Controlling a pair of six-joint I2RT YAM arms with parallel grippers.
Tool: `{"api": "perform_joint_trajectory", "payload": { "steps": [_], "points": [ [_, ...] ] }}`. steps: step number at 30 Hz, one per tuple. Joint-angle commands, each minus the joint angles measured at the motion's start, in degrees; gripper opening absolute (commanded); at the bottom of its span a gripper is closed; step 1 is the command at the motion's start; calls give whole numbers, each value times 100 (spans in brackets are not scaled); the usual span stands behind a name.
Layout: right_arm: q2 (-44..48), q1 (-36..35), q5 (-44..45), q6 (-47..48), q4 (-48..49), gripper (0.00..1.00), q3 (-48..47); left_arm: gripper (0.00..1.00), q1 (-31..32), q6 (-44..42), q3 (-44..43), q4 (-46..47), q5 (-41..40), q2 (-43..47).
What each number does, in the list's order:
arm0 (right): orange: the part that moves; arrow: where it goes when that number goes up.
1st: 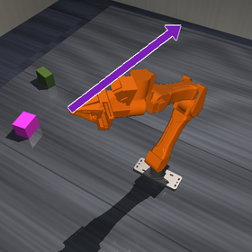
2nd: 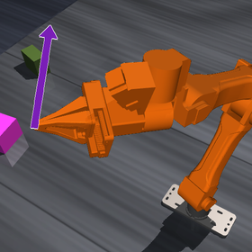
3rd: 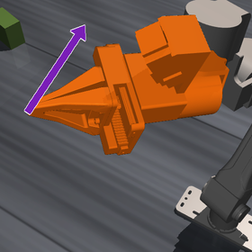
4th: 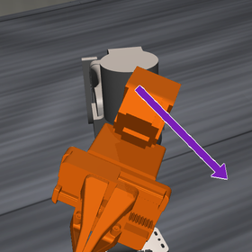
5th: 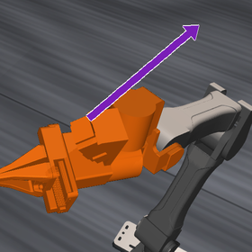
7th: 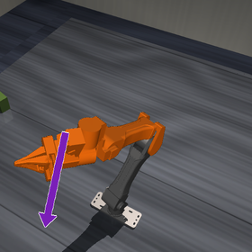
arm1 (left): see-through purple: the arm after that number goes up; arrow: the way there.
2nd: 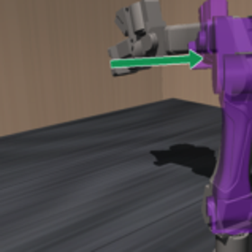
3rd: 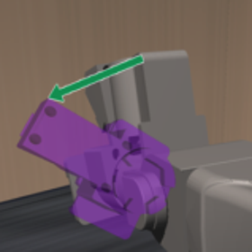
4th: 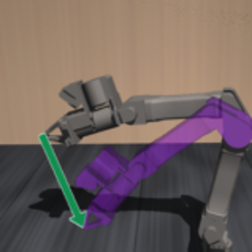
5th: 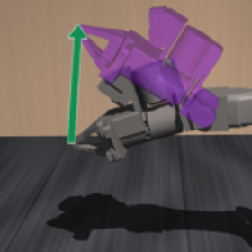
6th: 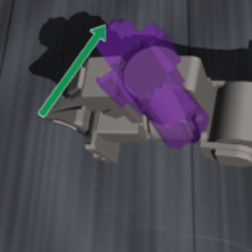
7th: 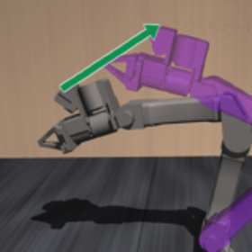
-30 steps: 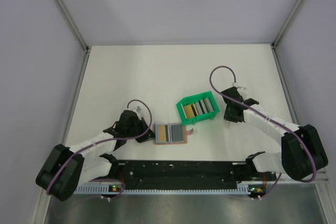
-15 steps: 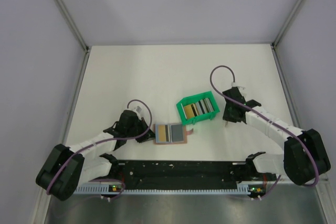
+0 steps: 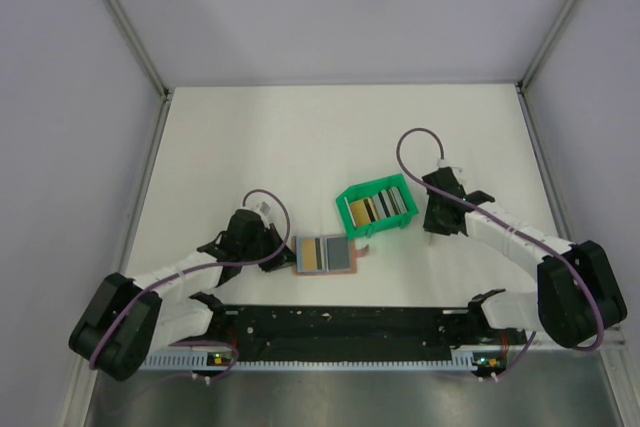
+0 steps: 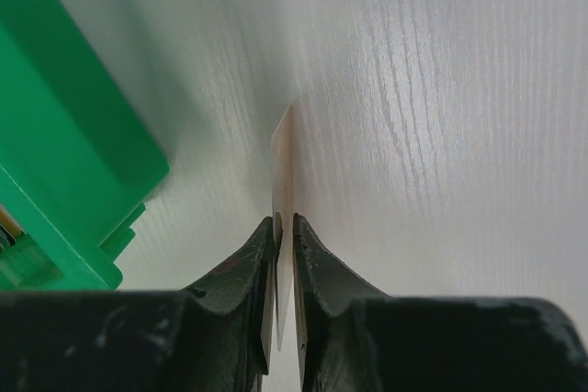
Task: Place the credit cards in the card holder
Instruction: Turn over the card slot in the card holder.
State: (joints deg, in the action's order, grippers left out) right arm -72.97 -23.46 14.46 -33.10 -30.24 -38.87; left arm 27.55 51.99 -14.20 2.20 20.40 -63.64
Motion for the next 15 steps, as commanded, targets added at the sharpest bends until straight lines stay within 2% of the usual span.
{"api": "perform_joint_trajectory", "payload": {
  "steps": [1,5,10,15],
  "points": [
    [20,70,171,84,159,13,-59,0,5,-154,40,-325,-282,-140],
    [20,70,224,85,150,12,-112,0,13,-154,31,-325,-283,-132],
    [2,61,233,85,150,1,-156,0,13,-154,22,-325,-283,-140],
    [151,61,373,85,18,0,-191,0,5,-171,22,-343,-283,-149]
  ]
}}
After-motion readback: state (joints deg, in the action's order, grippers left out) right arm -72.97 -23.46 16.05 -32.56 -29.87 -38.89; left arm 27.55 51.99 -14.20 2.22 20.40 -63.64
